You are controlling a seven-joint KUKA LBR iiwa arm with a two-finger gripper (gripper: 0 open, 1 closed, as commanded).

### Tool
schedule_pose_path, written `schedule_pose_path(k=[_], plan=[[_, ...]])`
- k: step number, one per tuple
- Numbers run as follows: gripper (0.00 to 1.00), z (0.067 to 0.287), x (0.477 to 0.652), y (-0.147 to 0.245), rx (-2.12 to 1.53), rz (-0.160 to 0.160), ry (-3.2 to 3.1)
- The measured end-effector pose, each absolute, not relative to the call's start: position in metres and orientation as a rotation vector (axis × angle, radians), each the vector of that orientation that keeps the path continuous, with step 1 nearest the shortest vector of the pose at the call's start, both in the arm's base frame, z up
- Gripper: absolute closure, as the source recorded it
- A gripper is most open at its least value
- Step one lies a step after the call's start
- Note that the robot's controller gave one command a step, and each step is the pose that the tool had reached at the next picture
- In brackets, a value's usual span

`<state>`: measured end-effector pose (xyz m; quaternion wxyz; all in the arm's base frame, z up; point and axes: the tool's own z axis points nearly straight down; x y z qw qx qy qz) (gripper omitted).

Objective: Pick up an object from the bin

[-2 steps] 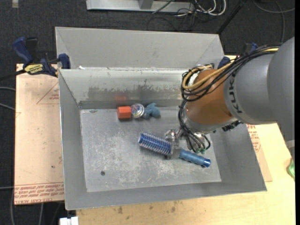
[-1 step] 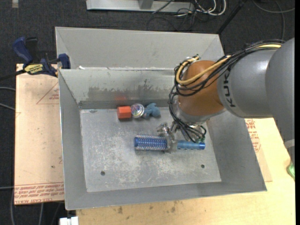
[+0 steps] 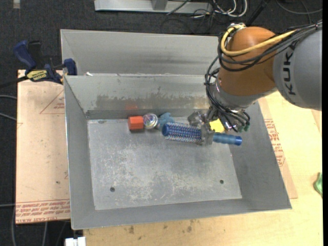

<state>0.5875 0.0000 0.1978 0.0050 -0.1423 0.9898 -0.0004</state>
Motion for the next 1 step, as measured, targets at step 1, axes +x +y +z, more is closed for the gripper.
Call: schedule_pose_path(k=[1], plan=[[1.00,0.2752,0.5982,-0.0059,-0.503,-0.002,3.089]])
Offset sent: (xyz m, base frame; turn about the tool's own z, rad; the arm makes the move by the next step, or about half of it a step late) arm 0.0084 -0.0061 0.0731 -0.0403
